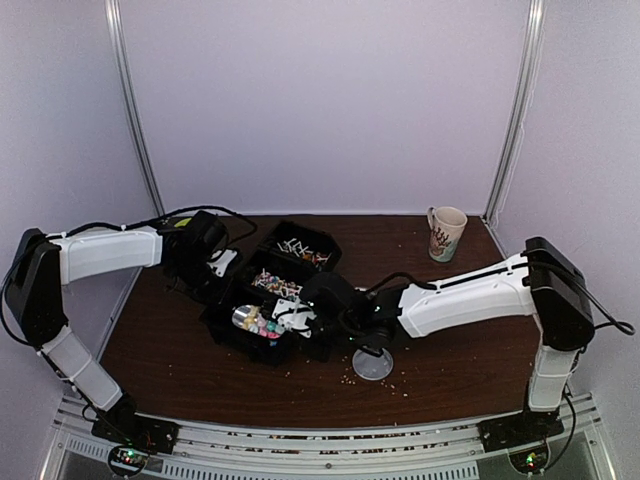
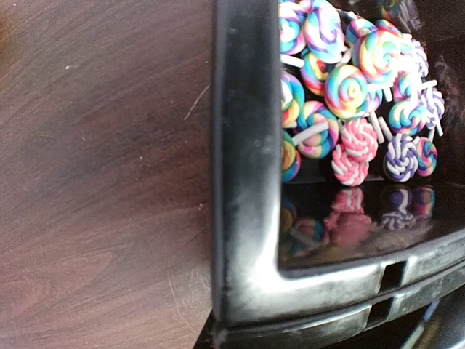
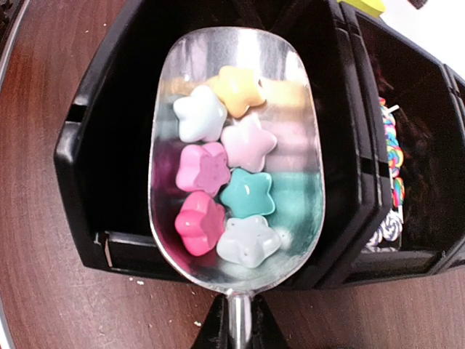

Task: Pack the candies
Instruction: Scoop the fake candies from the storage box, then place the fake candies in the packing bottle.

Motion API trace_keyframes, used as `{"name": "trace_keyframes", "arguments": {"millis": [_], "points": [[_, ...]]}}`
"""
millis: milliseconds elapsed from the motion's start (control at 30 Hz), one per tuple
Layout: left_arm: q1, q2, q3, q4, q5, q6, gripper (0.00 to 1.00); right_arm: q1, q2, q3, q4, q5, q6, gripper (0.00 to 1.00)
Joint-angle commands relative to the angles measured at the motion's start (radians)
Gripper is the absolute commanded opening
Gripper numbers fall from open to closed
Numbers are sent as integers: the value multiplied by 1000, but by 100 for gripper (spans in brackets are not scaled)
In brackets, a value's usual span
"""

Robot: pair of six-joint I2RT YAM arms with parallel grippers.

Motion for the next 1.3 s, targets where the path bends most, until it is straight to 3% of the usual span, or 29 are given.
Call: {"name": "trace_keyframes", "arguments": {"millis": [0,700,1267], "points": [[11,-68,65,170,51,-13,0,-18,-88,-45,16,59,-7,0],[12,-64,69,164,61,-12,0,-98,-367,-171,-143,157,14,0],[13,-70,72,162,58,-11,0,-119,-558,-205,-435,338,154,0]]}}
